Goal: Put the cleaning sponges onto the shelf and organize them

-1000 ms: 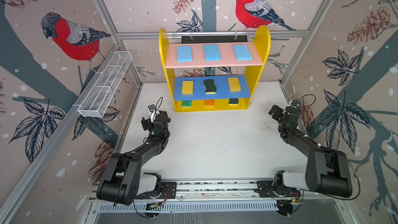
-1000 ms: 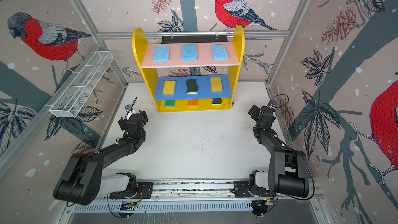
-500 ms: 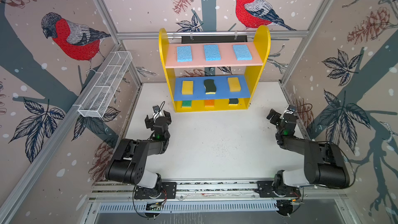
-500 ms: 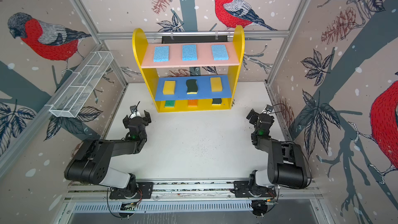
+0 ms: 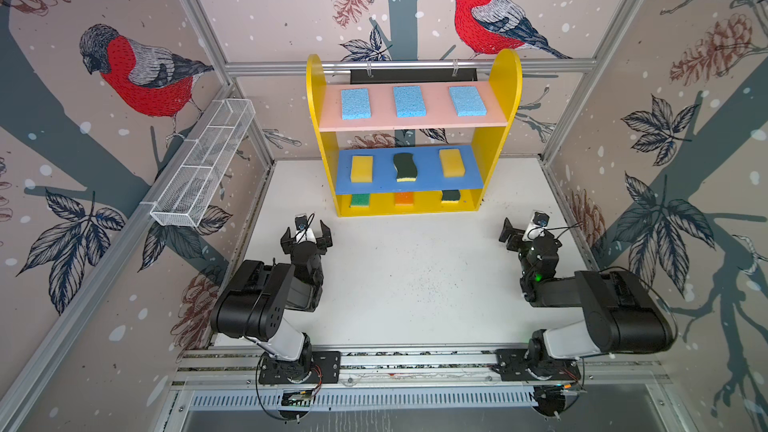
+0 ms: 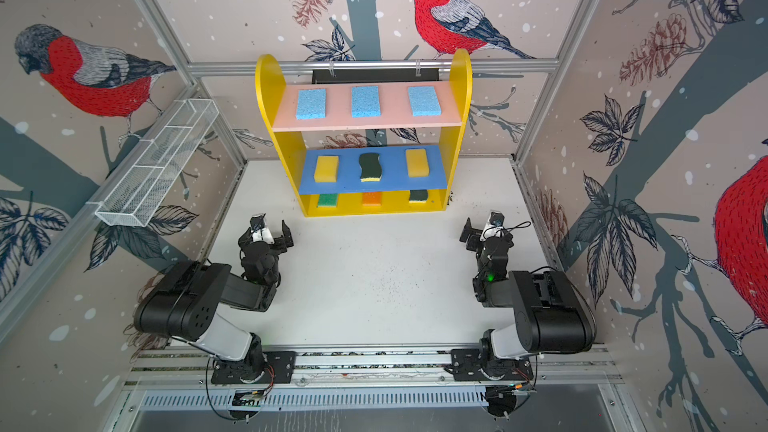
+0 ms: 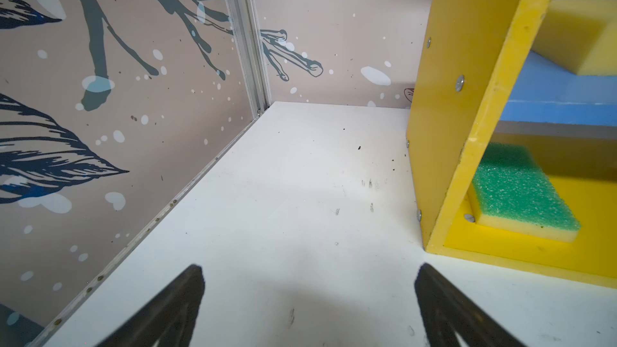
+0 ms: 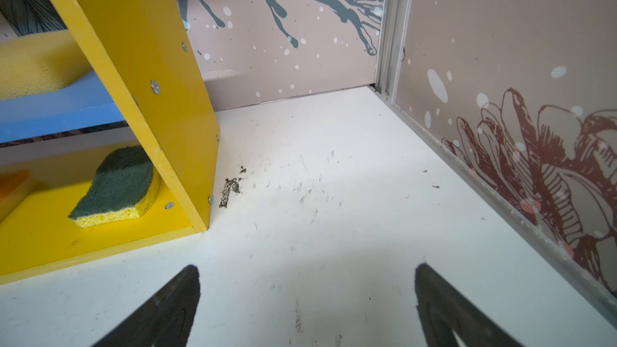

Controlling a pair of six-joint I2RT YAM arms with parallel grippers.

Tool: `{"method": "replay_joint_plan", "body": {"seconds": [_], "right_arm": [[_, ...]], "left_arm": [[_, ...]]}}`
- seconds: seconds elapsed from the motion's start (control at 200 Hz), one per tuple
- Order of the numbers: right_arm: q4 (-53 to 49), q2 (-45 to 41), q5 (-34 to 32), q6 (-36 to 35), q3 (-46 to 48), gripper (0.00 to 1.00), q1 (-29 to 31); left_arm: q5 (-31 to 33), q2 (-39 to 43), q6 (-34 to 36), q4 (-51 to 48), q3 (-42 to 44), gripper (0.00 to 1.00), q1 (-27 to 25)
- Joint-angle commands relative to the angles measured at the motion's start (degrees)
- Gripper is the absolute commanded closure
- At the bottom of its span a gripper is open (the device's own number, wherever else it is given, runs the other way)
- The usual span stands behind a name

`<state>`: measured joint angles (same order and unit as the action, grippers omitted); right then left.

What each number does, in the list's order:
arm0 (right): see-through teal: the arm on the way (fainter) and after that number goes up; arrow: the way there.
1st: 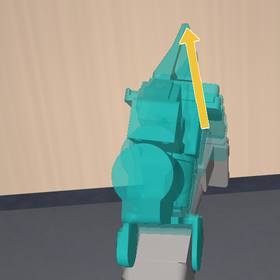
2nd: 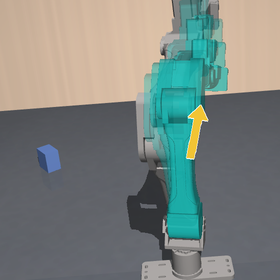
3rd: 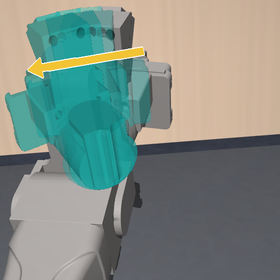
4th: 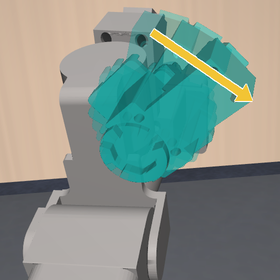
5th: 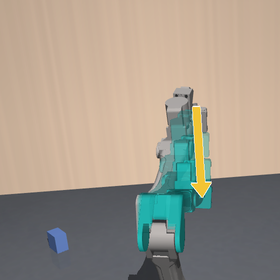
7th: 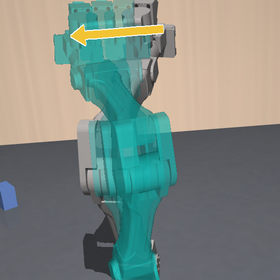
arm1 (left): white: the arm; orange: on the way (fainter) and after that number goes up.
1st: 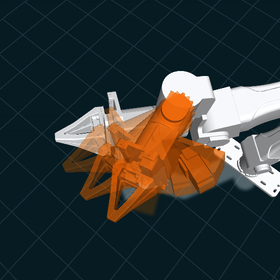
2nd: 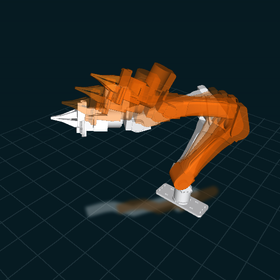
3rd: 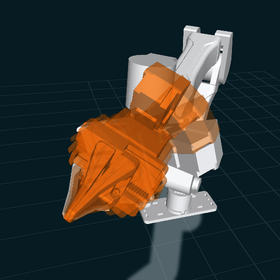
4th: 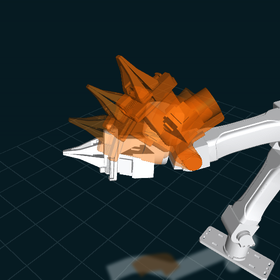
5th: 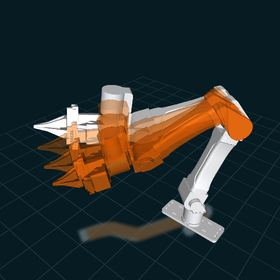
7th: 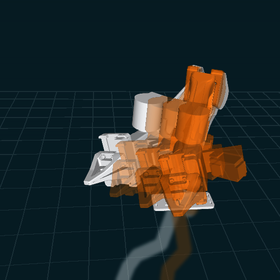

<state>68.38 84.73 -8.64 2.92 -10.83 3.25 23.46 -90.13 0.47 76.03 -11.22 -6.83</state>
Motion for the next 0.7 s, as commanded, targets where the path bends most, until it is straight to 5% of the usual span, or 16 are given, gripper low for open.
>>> {"method": "replay_joint_plan", "body": {"seconds": [0.0,0.16,0.695], "right_arm": [[6.84,1.07,1.25,-2.21,0.78,0.0,0.09],[-0.5,1.32,1.14,1.43,-2.93,0.0,-2.46],[0.18,1.2,1.4,1.56,-2.62,0.0,-2.56]], "left_arm": [[-2.34,-0.38,1.19,5.71,0.15,0.01,0.15],[-1.75,-0.05,0.5,3.25,-0.64,0.01,0.22],[-1.71,-0.13,0.67,3.86,-0.53,0.01,0.24]]}}
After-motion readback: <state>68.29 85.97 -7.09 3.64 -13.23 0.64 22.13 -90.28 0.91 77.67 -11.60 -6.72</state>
